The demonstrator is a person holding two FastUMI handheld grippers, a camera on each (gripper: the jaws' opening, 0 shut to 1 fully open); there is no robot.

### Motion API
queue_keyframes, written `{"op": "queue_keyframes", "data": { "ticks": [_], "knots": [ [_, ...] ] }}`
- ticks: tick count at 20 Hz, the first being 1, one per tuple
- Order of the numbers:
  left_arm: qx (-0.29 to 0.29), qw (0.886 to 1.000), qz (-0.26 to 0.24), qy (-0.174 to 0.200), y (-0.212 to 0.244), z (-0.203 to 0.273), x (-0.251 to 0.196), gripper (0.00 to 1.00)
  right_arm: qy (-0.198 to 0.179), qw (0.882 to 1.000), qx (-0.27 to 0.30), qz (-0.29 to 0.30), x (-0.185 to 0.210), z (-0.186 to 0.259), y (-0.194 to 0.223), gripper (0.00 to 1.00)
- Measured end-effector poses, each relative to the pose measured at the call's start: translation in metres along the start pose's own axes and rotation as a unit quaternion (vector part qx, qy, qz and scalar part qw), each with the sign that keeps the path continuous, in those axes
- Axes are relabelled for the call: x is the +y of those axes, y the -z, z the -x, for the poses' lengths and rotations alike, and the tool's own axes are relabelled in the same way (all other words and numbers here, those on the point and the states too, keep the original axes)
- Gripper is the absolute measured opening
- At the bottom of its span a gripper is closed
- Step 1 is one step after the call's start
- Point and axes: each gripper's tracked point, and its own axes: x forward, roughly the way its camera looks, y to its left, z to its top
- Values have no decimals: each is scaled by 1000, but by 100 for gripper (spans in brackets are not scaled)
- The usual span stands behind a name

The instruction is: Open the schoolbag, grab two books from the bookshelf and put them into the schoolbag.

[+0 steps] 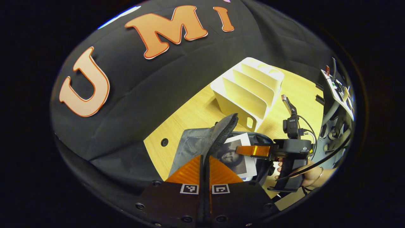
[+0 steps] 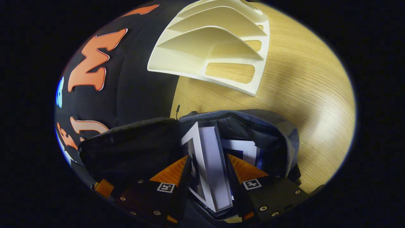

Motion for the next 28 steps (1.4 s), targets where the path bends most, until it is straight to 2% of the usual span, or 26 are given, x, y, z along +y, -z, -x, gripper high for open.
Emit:
{"op": "queue_keyframes", "data": {
  "ticks": [1, 2, 3, 4, 7, 10, 12, 16, 18, 19, 20, 21, 22, 23, 24, 25, 27, 28],
  "knots": [
    [1, 1000, 2, 1, 2, -2, -1, 1, 7, 1000, 1, 4, -4, 5, 1, 65],
    [1, 1000, 6, 5, 5, -4, -4, 1, 12, 1000, 2, 5, -7, 11, 0, 62],
    [0, 1000, 10, 9, 7, -5, -7, 1, 11, 1000, 3, 6, -7, 18, -2, 82],
    [2, 1000, 14, 14, 9, -7, -9, 1, 14, 1000, 3, 6, -8, 25, -5, 89],
    [3, 999, 27, 24, 17, -10, -18, 1, 32, 999, -3, 21, -15, 51, -20, 98],
    [9, 998, 46, 37, 25, -12, -31, 1, 63, 996, -21, 53, -27, 80, -42, 98],
    [9, 997, 59, 53, 30, -12, -46, 1, 99, 992, -36, 76, -40, 100, -61, 98],
    [28, 989, 115, 86, 47, -20, -79, 5, 138, 982, -34, 121, -50, 132, -87, 98],
    [44, 982, 148, 110, 60, -23, -103, 12, 147, 978, -30, 144, -52, 142, -99, 98],
    [54, 978, 164, 116, 61, -24, -111, 34, 151, 976, -25, 157, -53, 145, -104, 98],
    [63, 975, 180, 117, 66, -25, -118, 32, 154, 973, -20, 168, -55, 149, -109, 98],
    [72, 972, 194, 108, 77, -30, -125, 42, 156, 972, -13, 176, -56, 151, -114, 98],
    [80, 970, 207, 103, 85, -34, -132, 45, 158, 970, -5, 183, -58, 155, -120, 99],
    [85, 967, 220, 93, 91, -36, -137, 55, 160, 968, 2, 193, -60, 159, -128, 98],
    [89, 965, 229, 88, 95, -37, -146, 60, 162, 965, 7, 206, -62, 164, -136, 98],
    [91, 964, 238, 79, 95, -38, -155, 71, 166, 961, 13, 222, -65, 169, -144, 98],
    [83, 963, 251, 50, 82, -32, -169, 95, 169, 950, 21, 261, -63, 180, -163, 98],
    [69, 963, 258, 33, 71, -32, -168, 97, 167, 945, 21, 281, -60, 186, -173, 98]
  ]
}}
